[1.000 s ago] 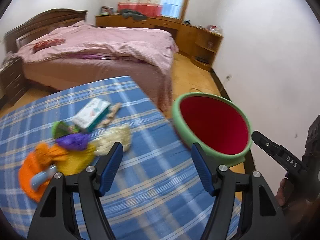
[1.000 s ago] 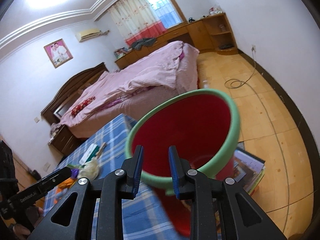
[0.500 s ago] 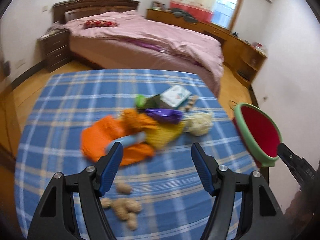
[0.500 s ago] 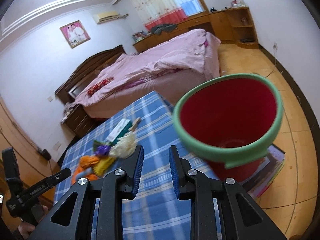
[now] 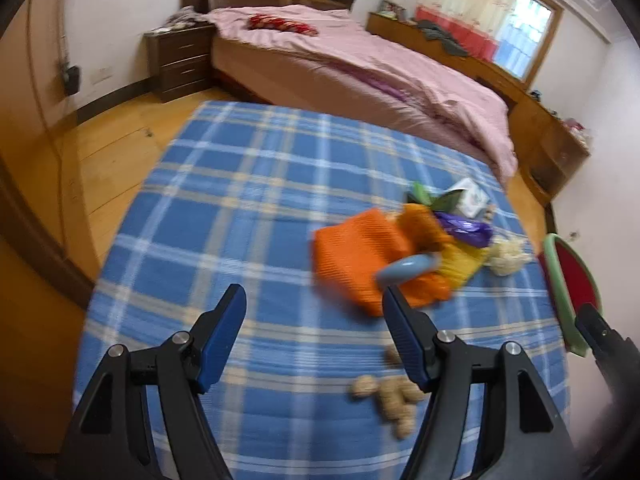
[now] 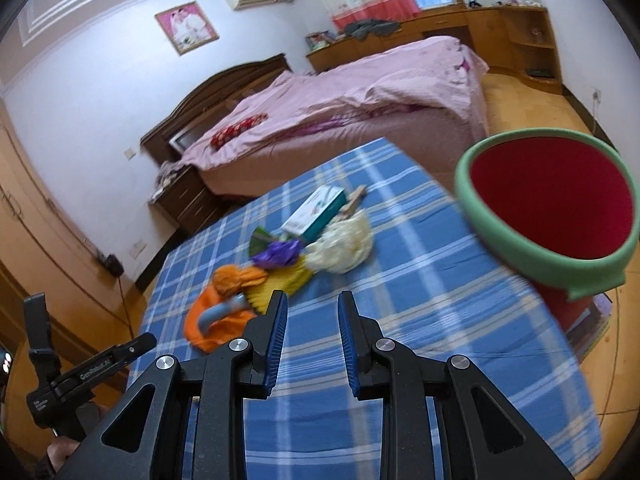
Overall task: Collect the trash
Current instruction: 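Move both tools back over the table toward the orange mesh bag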
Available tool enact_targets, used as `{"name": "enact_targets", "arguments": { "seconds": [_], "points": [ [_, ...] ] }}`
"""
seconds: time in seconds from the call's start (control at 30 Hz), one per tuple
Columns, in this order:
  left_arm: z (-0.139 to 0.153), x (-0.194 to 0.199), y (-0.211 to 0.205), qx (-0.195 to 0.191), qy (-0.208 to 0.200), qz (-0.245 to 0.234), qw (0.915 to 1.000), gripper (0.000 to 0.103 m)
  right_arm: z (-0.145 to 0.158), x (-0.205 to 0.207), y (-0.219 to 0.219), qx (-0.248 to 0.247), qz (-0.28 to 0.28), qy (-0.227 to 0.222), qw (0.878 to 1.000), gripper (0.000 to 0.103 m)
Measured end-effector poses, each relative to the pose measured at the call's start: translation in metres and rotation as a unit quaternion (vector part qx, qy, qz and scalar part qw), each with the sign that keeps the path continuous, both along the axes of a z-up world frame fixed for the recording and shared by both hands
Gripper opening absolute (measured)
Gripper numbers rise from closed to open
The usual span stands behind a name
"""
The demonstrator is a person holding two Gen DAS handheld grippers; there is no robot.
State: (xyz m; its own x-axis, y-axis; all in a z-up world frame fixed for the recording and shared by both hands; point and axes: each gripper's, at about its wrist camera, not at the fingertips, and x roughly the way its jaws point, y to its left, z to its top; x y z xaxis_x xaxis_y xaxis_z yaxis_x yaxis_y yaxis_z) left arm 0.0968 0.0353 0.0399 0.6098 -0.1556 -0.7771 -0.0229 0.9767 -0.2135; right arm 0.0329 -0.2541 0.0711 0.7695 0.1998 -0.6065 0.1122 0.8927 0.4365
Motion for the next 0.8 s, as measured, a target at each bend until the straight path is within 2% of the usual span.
{"name": "enact_targets", "arguments": {
  "seconds": [0.3,0.53,0.8],
  "points": [
    [-0.019,-0.002,0.042,-0.014,0.015,0.031,0.9993,0.07,-0.007,0.034,0.066,-0.017,0.06,0.024,0.998,0.026],
    [-0.024,-0.006,0.06,-0.03,0.018,0.04,0.9986,0.07,-0.027,0.076,0.111,0.015,0.101,0.066,0.993,0.026],
    [-0.033,-0.007,0.085,-0.055,0.021,0.062,0.9964,0.07,-0.05,0.109,0.137,0.031,0.089,0.117,0.989,0.027]
  ]
}}
